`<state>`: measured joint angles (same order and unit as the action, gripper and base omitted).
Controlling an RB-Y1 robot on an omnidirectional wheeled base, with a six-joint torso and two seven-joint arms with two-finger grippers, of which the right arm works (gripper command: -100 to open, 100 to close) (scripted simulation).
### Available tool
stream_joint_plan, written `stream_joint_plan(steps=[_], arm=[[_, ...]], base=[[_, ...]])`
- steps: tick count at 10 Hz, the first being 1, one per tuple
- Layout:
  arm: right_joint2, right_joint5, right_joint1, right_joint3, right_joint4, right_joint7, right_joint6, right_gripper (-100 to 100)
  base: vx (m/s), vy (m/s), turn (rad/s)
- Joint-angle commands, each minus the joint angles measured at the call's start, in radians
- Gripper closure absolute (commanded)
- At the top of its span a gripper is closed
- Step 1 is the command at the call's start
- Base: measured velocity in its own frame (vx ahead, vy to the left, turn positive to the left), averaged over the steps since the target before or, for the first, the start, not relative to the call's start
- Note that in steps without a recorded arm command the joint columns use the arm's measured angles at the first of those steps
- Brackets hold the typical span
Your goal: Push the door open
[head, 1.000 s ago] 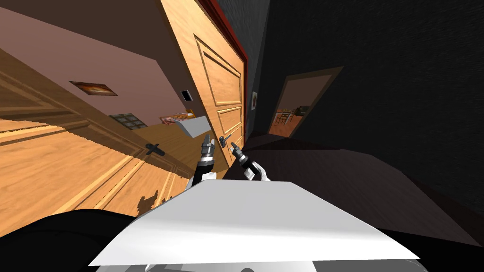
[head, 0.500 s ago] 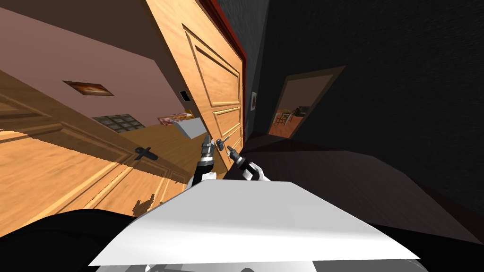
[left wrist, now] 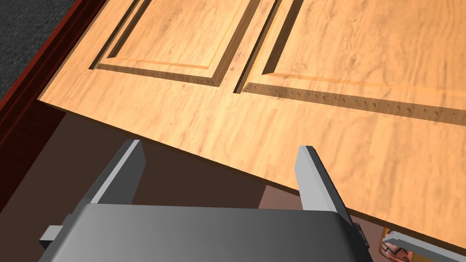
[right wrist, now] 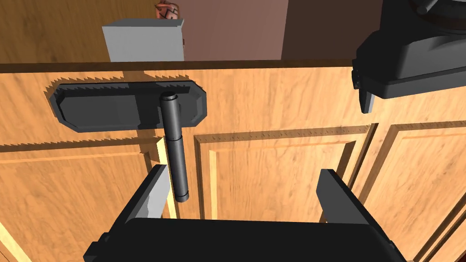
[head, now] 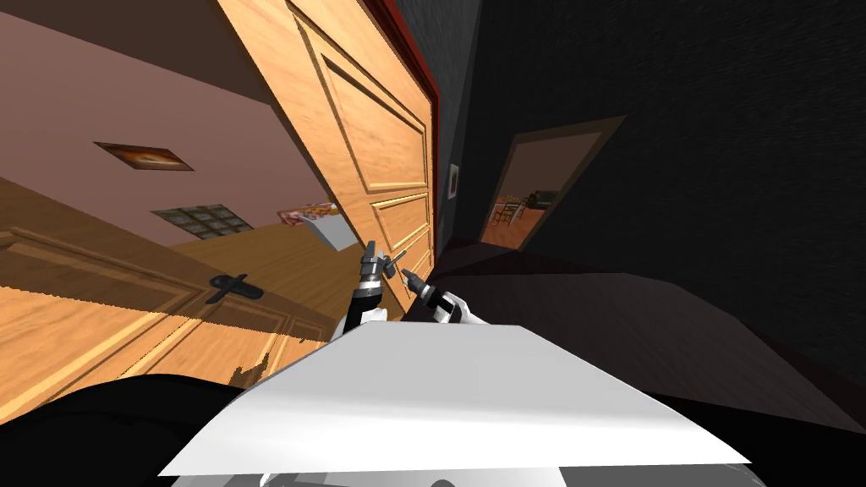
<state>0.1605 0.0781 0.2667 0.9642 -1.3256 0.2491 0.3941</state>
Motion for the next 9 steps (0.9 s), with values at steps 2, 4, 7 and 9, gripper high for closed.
stream_joint_plan(steps=[2, 4, 7, 9], arm=[[-0.002, 0.004, 0.029, 0.042, 0.050, 0.013, -0.004, -100], [0.000, 0.008, 0.048, 0.068, 0.079, 0.023, -0.009, -100], [0.002, 0.015, 0.085, 0.118, 0.132, 0.042, -0.018, -100], [-0.009, 0.013, 0.081, 0.105, 0.141, 0.037, -0.012, -100]], base=[[0.173, -0.034, -0.002], [0.151, -0.013, -0.011], [0.182, -0.021, -0.007], [0.073, 0.045, 0.028]])
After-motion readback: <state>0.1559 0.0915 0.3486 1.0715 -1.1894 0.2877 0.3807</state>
